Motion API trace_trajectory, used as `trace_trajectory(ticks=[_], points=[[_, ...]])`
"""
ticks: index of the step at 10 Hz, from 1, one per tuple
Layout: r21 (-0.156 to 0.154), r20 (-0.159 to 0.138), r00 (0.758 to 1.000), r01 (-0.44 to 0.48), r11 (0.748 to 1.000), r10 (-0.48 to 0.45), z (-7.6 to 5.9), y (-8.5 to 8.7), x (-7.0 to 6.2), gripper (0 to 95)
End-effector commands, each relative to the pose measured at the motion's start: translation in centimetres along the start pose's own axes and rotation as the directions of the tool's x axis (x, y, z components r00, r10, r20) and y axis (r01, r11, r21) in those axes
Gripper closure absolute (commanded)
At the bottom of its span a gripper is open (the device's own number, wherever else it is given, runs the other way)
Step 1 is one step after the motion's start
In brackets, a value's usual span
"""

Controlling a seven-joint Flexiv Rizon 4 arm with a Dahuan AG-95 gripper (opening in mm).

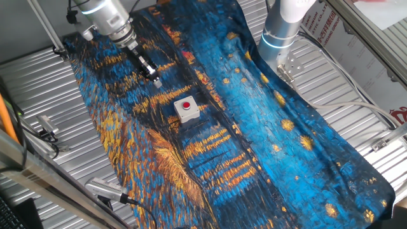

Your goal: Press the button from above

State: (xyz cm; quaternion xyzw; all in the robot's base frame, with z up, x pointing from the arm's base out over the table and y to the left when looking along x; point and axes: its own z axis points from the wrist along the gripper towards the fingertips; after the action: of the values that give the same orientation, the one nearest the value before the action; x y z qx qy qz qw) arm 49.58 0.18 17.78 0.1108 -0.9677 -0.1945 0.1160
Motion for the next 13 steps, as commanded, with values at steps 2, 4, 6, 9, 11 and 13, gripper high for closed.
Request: trace_trajectory(ticks=[2,4,6,9,11,13], points=[[0.037,-0.01,1.0,0.014,0.999,-0.013,0.7,0.7,1.5,95.0],[0.052,-0.007,1.0,0.007,0.999,-0.007,1.7,1.4,2.5,95.0],[0.07,-0.011,1.0,-0.016,0.997,0.017,2.4,3.0,2.8,95.0],[0.092,-0.019,0.998,-0.061,0.994,0.063,2.7,5.4,1.8,95.0],[0.099,-0.014,0.995,-0.099,0.99,0.101,3.1,7.1,1.4,95.0],[0.133,-0.013,0.994,-0.11,0.985,0.113,3.6,8.2,1.3,95.0]])
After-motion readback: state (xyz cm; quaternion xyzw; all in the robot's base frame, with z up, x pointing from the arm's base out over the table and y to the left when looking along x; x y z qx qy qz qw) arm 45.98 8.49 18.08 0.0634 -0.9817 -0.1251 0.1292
